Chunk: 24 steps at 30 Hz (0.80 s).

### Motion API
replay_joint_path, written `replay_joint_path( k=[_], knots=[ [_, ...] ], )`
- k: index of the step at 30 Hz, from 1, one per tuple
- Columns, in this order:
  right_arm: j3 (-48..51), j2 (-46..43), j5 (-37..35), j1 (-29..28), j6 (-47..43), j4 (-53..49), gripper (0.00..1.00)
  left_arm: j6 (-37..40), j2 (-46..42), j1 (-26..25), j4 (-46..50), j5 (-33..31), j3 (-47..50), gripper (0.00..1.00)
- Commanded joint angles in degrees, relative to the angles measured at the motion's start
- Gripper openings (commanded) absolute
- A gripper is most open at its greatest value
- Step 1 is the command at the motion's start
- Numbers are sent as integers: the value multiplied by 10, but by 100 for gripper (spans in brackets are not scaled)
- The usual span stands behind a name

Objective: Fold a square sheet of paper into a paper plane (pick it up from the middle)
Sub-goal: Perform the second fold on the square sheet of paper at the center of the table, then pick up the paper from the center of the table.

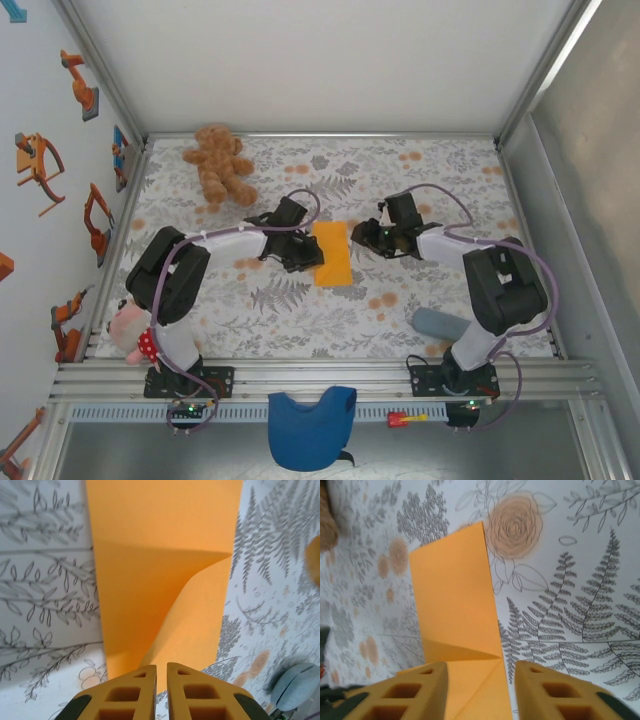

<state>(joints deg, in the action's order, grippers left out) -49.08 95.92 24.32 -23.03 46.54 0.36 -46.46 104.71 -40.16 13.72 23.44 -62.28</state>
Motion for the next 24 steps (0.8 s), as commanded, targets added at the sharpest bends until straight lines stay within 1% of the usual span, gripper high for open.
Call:
replay_joint_path(
  k=[1,4,7,12,14,17,21,24],
  knots=[
    [19,-1,-16,-18,34,7,50,-3,15,9,-8,-3,-30,15],
    [22,5,-21,-28,52,24,50,6,45,14,11,-2,-65,14],
    [23,9,-22,-37,65,32,48,2,62,15,12,-5,-71,15],
    [23,17,-27,-49,89,37,42,-4,69,20,11,-26,-48,14],
    [29,19,-32,-50,105,46,39,-5,71,21,8,-46,-38,14],
    [45,14,-40,-50,125,64,38,-13,76,21,1,-59,-29,14],
    [38,30,-19,-51,132,75,36,-36,81,22,-16,-60,-12,14],
    [31,41,-8,-55,139,86,33,-44,81,23,-19,-58,-5,14]
  ],
)
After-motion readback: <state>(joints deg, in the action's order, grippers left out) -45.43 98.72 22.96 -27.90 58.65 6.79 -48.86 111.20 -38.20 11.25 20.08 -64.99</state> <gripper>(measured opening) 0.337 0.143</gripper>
